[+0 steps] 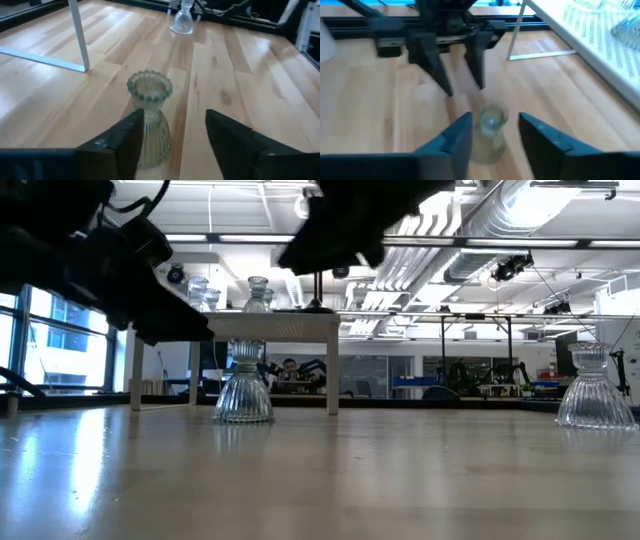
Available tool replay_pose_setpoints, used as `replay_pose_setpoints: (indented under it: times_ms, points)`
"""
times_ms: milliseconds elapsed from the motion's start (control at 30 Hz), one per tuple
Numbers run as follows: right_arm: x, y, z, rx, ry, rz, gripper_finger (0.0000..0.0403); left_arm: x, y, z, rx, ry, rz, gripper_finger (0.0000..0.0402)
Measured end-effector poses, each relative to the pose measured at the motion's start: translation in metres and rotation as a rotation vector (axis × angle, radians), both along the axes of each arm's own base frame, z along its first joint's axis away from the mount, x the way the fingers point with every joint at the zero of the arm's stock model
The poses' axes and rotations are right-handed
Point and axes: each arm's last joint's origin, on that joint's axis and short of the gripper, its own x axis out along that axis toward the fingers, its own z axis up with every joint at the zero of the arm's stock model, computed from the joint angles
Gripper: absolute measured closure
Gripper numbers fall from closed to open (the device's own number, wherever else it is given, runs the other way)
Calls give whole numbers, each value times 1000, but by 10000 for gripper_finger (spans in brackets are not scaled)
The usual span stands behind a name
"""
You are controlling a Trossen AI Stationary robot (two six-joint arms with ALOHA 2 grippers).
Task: Pick & Place candle stick holders
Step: Align the green candle holder with the other green candle holder on the shelf
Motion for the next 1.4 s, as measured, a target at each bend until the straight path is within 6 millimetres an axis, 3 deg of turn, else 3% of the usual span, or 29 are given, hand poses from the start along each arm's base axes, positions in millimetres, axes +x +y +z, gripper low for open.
replay_pose_setpoints:
  times_ms: [200,267,500,700,867,1167,1300,1400]
  points:
    - [-49,2,-29,86,-144,24,372,18,-3,-7,53,92,72,128]
    - [-64,1,-33,104,-190,33,395,24,-4,-13,69,128,83,110]
    - [-91,0,-38,146,-300,42,372,43,-4,-12,83,74,125,88]
    - [-94,2,-39,130,-306,46,393,53,9,-12,62,48,144,88]
    - [-94,2,-39,120,-306,44,399,62,10,-16,82,61,129,117]
    - [-94,2,-39,111,-302,47,401,65,7,-15,100,48,109,237]
    - [-94,2,-39,109,-301,48,402,64,1,-10,113,21,106,238]
    - [-94,2,-39,109,-300,49,401,60,1,6,102,-29,111,238]
